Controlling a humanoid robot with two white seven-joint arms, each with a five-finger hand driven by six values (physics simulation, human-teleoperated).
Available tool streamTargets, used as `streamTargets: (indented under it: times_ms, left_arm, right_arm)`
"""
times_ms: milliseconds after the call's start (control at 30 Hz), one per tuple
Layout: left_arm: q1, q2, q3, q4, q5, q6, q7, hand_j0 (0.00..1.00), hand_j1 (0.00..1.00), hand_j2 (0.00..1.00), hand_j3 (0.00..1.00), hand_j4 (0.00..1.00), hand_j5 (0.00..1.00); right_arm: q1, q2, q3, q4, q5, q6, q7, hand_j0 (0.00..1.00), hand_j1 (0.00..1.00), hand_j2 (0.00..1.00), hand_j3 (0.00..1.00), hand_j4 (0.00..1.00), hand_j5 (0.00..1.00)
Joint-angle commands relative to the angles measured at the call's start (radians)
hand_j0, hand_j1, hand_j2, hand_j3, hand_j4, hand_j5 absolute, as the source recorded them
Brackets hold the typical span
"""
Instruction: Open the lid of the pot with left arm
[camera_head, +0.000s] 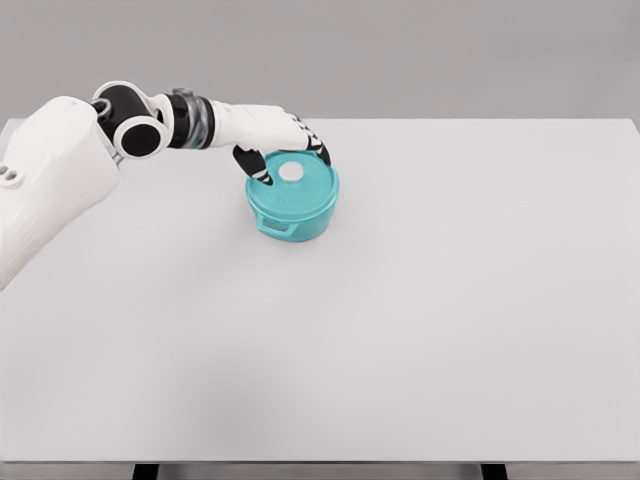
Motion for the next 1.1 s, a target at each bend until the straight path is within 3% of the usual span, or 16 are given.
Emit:
streamTargets:
  times_ms: [0,267,367,600,867,1067]
  left_arm:
    - [0.0,0.002,-0.003,0.002,0.003,0.001,0.0,0.82,0.82,0.82,0.82,0.82,0.82]
    - [0.002,-0.001,-0.023,0.005,0.002,0.001,0.0,0.73,0.73,0.73,0.73,0.73,0.73]
    - [0.002,0.0,-0.023,0.005,0.002,0.001,0.0,0.65,0.65,0.65,0.65,0.65,0.65]
    - [0.002,0.0,-0.032,0.005,0.002,0.001,0.0,0.63,0.63,0.63,0.63,0.63,0.63]
    - [0.0,0.002,-0.037,0.005,0.002,0.001,0.0,0.45,0.45,0.45,0.45,0.45,0.45]
    - [-0.009,0.038,-0.037,-0.001,0.002,-0.001,0.0,0.39,0.39,0.39,0.39,0.39,0.39]
  right_arm:
    - [0.0,0.0,0.0,0.0,0.0,0.0,0.001,1.0,1.0,1.0,1.0,1.0,1.0]
    - [0.0,0.0,0.0,0.0,0.0,0.0,0.001,1.0,1.0,1.0,1.0,1.0,1.0]
    - [0.0,0.0,0.0,0.0,0.0,-0.002,0.001,1.0,1.0,1.0,1.0,1.0,1.0]
    - [0.0,0.0,0.0,0.0,0.0,-0.002,0.0,1.0,1.0,1.0,1.0,1.0,1.0]
    - [0.0,0.0,0.0,0.0,0.0,0.0,0.0,1.0,1.0,1.0,1.0,1.0,1.0]
    - [0.0,0.0,0.0,0.0,0.0,0.0,0.0,1.0,1.0,1.0,1.0,1.0,1.0]
